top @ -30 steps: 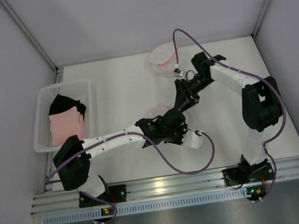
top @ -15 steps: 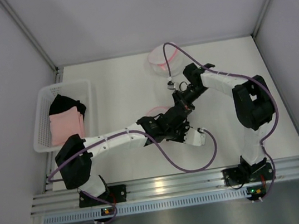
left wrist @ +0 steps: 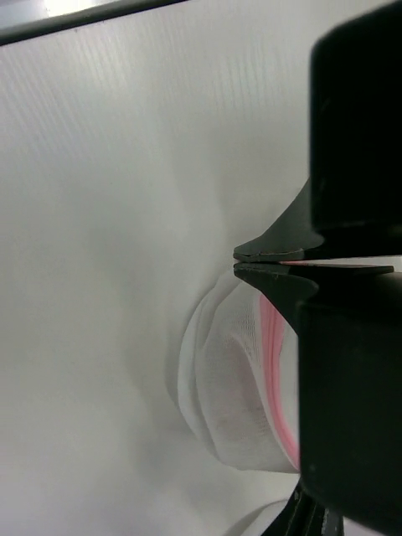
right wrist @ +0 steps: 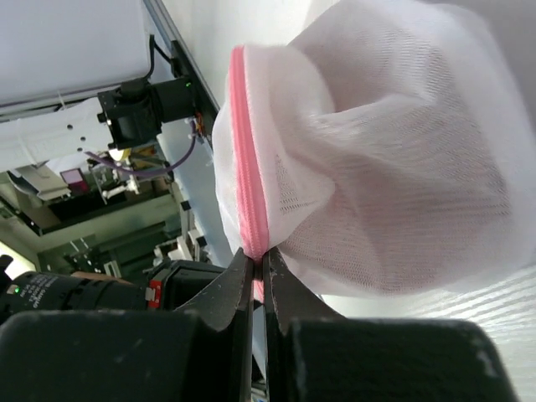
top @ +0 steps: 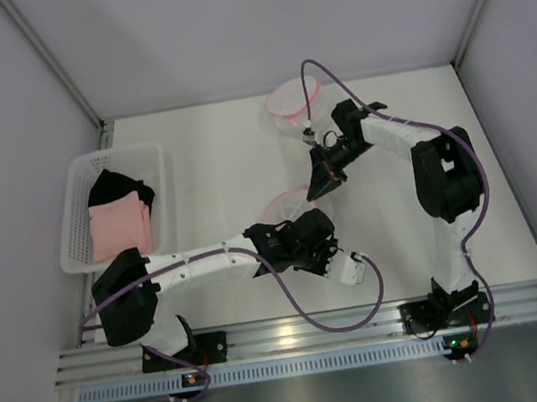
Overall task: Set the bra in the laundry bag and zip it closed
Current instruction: Zip the zipper on the laundry bag.
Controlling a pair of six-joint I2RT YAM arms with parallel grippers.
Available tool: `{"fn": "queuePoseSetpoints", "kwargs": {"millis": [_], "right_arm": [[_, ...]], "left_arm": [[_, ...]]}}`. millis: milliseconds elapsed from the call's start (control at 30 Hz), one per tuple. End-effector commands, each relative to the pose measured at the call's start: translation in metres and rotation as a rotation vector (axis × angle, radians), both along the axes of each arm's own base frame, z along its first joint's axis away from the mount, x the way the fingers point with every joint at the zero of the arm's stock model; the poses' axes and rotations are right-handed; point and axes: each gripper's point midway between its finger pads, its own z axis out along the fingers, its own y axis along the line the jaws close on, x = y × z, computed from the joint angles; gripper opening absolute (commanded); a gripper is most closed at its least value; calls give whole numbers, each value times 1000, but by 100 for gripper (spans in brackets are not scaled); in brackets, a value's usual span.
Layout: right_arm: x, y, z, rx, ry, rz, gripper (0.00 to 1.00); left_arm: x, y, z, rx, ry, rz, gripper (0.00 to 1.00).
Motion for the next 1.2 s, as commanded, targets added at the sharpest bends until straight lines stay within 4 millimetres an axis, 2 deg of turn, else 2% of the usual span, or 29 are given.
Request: {"fn": "queuePoseSetpoints", "kwargs": {"millis": [0,67,100,133,167,200,267,367,467,600,633,833,933,1033,1067,1133,1167], "right_arm": [[39,6,13,73,-97,-37,0],[43,7,16,75,-103,-40,2],[43,7,16,74,-100,-38,9],[43,7,19,76,-108,-34,18],[39,3,20,65,-95,-31,35],[38,2,24,62,-117,-21,44],[36,-5,28,45,-119,-32,59],[32,-21,38,30,-162,-26,66],[18,-37,45,12,-139,-17,66],[-9,-41,43,12,-97,7,66],[-17,-42,37,5,-67,11,66],[-51,-32,20,19,24,61,65],[-60,-24,13,23,54,93,63],[-58,-19,12,27,54,107,57],[-57,-18,12,28,56,109,50],[-54,-16,10,28,66,108,42],[-53,-15,8,29,74,109,33]], "left_arm": [[-28,-2,5,-26,71,-57,0],[-25,-2,5,-24,64,-46,0],[-20,-4,8,-27,47,-29,0],[-17,-6,11,-33,52,0,0],[-15,-9,9,-30,59,17,0],[-8,-15,17,-51,59,40,0],[-1,-19,17,-57,72,70,0],[10,-25,23,-73,73,99,0],[20,-29,26,-84,71,121,0],[32,-35,33,-105,71,140,0],[33,-36,32,-102,71,139,0],[43,-44,36,-121,84,160,0],[47,-45,38,-127,80,162,0],[48,-43,38,-125,78,160,0],[47,-43,37,-124,81,158,0],[45,-44,39,-132,88,150,0],[44,-43,40,-134,90,147,0]]}}
